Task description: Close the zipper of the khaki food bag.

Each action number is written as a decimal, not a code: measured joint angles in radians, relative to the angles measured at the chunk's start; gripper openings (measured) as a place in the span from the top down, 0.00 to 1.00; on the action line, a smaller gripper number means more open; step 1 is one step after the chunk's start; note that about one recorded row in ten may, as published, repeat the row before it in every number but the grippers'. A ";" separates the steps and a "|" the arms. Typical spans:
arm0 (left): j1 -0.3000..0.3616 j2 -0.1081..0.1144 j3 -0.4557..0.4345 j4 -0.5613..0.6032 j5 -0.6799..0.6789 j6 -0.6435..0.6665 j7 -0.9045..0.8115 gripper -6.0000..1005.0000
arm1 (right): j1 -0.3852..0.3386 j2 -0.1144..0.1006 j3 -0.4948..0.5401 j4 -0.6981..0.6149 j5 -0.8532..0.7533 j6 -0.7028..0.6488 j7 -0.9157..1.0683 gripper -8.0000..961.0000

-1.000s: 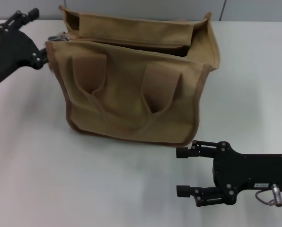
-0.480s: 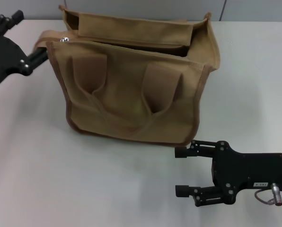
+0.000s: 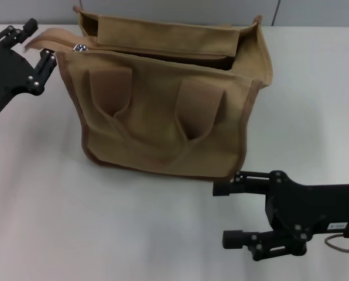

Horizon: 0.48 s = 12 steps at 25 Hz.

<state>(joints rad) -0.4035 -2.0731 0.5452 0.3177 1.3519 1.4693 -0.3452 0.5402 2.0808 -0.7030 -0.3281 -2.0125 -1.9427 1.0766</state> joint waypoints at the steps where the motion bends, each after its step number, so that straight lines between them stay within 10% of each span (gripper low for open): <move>1: 0.000 0.000 0.002 -0.001 -0.001 0.002 0.003 0.40 | 0.001 0.000 0.001 -0.002 0.007 -0.013 0.008 0.16; 6: -0.002 0.000 0.005 -0.005 0.000 0.003 0.005 0.49 | 0.007 -0.002 0.004 -0.006 0.041 -0.031 0.050 0.16; 8: -0.004 0.000 0.002 -0.015 -0.001 0.012 0.006 0.73 | 0.008 -0.002 0.004 -0.005 0.061 -0.032 0.065 0.16; 12: -0.010 -0.001 -0.005 -0.045 -0.033 0.064 0.003 0.84 | 0.018 -0.002 0.004 -0.005 0.188 -0.048 0.179 0.16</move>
<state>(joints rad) -0.4139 -2.0739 0.5400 0.2725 1.3188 1.5330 -0.3420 0.5580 2.0789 -0.6995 -0.3328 -1.8247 -1.9910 1.2551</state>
